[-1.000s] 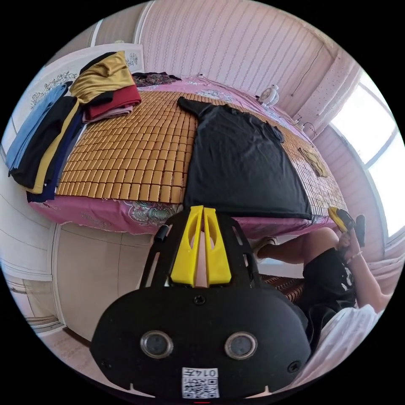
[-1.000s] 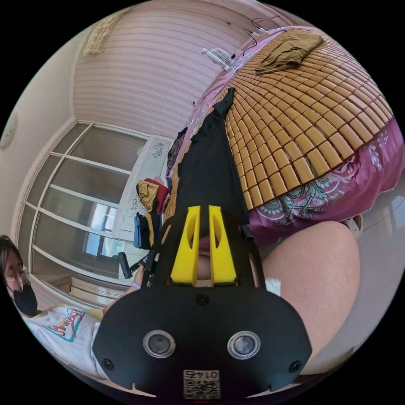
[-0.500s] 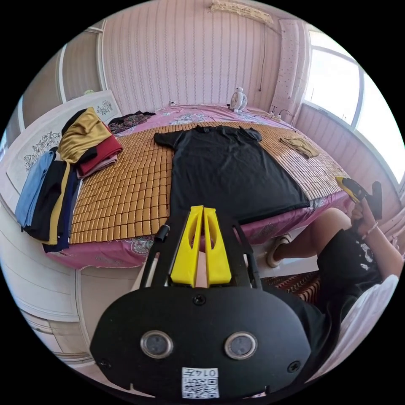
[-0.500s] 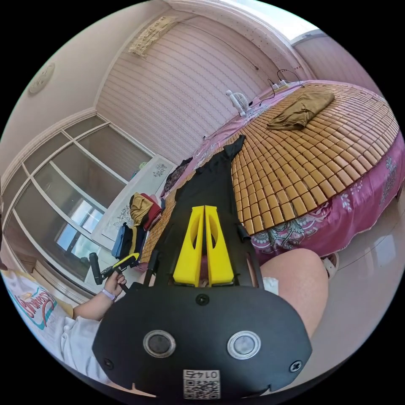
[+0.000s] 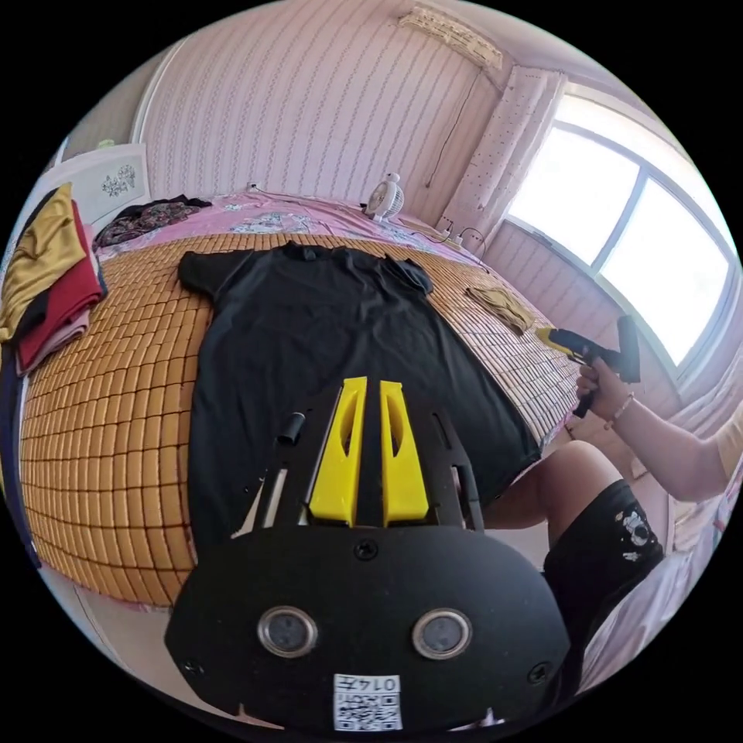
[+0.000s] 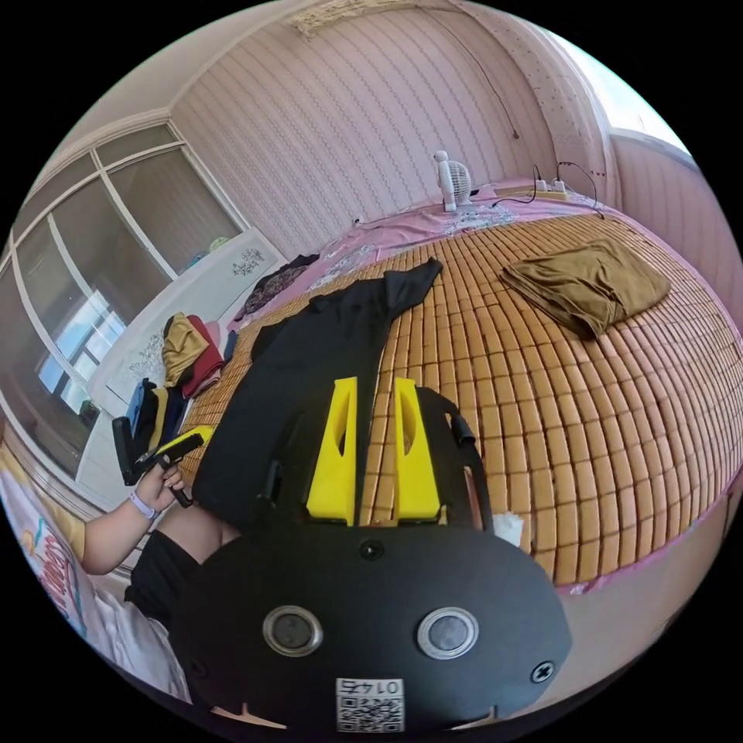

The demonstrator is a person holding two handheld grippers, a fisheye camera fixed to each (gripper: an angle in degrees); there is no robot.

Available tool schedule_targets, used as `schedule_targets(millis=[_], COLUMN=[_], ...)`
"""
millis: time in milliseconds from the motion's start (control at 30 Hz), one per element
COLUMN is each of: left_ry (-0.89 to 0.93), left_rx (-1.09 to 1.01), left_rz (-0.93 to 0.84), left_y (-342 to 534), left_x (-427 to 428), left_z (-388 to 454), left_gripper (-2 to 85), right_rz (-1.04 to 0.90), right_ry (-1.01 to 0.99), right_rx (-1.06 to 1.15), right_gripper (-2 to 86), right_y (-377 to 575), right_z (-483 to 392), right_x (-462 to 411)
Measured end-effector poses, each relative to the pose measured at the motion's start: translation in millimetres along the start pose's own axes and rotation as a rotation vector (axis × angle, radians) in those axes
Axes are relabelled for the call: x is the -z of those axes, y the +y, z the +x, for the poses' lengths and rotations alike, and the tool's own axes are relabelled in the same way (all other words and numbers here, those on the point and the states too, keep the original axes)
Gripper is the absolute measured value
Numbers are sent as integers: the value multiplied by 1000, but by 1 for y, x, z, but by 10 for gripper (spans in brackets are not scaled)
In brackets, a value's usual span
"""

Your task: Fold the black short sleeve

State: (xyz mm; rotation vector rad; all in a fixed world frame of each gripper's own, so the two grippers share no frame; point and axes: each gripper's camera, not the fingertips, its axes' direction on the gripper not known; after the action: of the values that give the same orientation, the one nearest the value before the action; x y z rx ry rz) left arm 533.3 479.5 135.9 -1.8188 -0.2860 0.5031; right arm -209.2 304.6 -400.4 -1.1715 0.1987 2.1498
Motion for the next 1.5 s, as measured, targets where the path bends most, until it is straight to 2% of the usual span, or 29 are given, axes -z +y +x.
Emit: schedule_targets(millis=[167, 267, 333, 467, 600, 633, 700, 767, 867, 1033, 1333, 1500], left_ry=[77, -6, -16, 68, 113, 120, 125, 109, 97, 139, 221, 251], left_rx=[-6, -40, -56, -37, -10, -1, 8, 20, 40, 32, -128, -164], left_rz=[-145, -180, -179, -236, -269, -266, -263, -269, -288, -302, -274, -517], left_y=[-68, -90, -101, -130, -163, -176, -195, -219, -244, -284, -427, -444], left_x=[-82, -101, -103, -102, -85, -77, -67, -63, -69, -100, -208, -281], left_z=[-21, -18, -16, -20, -26, -29, -35, -43, -56, -61, 4, 23], left_gripper=[49, 50, 49, 48, 49, 50, 51, 53, 57, 58, 75, 80], right_rz=[-76, -98, -103, -201, -207, -222, -300, -443, -523, -456, -389, -385], right_ry=[118, 148, 202, 145, 54, -33, -149, -141, -57, 37, -39, -63], right_rx=[15, -5, -69, -124, -13, 41, 147, 218, 167, 5, -159, -188], right_gripper=[75, 85, 84, 22, 13, 13, 17, 33, 50, 61, 61, 54], right_y=[-143, -192, -206, -217, -225, -225, -214, -183, -149, -138, -136, -127], right_z=[34, 52, 64, 79, 38, 13, -28, -59, -53, -12, 28, 40], right_x=[-143, -215, -245, -285, -276, -271, -270, -276, -273, -259, -254, -243])
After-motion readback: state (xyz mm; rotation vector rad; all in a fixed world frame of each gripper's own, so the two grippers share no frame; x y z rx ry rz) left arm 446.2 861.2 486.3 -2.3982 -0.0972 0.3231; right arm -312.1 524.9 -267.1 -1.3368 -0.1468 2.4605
